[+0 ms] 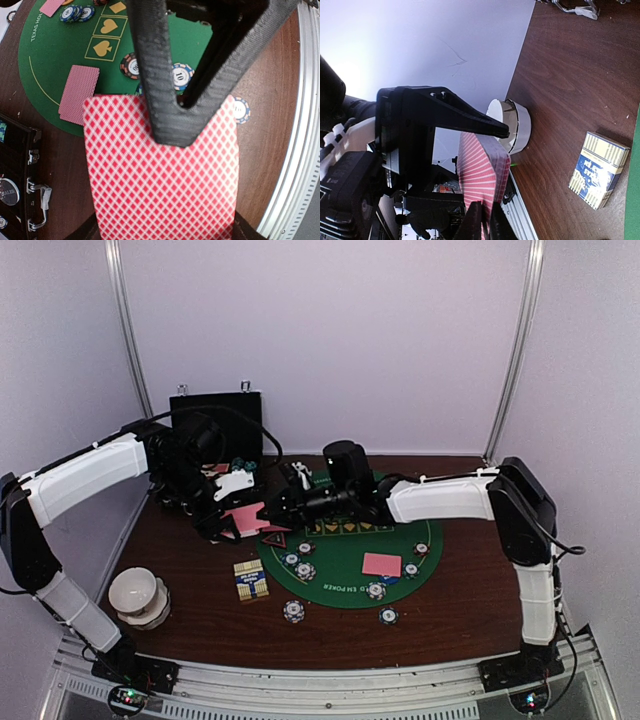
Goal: Distribute texas hold em gaming equipment
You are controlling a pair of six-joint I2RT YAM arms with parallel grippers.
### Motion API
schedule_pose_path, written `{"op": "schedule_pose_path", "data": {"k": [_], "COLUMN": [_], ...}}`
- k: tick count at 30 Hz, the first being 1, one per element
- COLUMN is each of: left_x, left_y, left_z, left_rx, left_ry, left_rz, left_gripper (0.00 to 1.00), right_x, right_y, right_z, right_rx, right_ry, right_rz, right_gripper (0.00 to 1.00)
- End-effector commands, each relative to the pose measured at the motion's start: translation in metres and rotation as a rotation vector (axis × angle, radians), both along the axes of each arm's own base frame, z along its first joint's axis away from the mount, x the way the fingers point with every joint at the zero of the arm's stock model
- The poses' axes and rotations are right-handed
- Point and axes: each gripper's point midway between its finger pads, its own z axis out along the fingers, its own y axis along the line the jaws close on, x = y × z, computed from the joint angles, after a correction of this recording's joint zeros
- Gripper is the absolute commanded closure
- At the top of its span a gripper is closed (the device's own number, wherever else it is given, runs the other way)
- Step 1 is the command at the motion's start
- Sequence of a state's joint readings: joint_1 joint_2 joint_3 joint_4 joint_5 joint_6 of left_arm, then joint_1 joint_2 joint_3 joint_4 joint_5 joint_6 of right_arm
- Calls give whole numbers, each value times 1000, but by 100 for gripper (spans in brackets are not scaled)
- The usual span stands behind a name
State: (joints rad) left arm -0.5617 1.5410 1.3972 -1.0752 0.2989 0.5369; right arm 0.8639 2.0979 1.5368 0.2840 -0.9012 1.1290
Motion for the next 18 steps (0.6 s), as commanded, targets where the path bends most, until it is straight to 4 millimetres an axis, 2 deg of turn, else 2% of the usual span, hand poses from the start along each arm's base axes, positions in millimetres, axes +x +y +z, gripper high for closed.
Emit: {"op": "schedule_pose_path", "data": {"k": [1,5,13,16,18], "left_x": [3,3,5,5,5], "left_y": [0,1,2,4,4], "left_z": [14,11,11,11,10], "left_rx": [-25,-13,-5,1,5], "left_ry": [-49,-50,-54,-59,-60], "left_rz": [-9,-6,-3,-2,-2], "left_gripper": [100,100,100,100,100], "right_x": [6,11,22,41,60], "right_y": [-15,-25,-42,-61,-82], "right_z": [27,34,35,32,32], "right_rx": [35,45,62,49,34], "right_ry": [-32,-41,-17,-15,-20], "right_rz": [-22,-40,-70,-117,-165], "right_gripper": [94,100,100,100,100]}}
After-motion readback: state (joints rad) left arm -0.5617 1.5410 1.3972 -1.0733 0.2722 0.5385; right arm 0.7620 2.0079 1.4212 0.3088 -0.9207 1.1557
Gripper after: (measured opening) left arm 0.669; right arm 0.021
